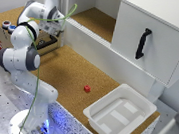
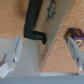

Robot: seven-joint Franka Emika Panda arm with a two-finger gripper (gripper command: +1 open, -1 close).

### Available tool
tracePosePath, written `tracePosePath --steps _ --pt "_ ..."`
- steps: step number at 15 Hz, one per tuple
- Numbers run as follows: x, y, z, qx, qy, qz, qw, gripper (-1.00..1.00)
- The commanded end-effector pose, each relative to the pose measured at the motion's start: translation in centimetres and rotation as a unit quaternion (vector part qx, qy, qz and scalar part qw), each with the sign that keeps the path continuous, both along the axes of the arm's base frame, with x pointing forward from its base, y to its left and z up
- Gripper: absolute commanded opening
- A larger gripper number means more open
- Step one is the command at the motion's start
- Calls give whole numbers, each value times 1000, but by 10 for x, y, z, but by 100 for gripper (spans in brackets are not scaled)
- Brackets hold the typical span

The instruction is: Grasp the purple block

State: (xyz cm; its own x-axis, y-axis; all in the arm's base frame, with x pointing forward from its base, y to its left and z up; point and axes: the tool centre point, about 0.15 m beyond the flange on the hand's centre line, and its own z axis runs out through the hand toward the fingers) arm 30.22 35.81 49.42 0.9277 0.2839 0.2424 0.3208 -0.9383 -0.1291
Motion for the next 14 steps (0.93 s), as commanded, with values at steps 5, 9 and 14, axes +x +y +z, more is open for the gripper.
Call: tracePosePath --steps 5,9,14 --pt "22 88 8 -143 105 22 984 100" --pt "37 86 9 -154 64 -25 986 100" --pt "40 96 -14 -144 85 -11 986 100"
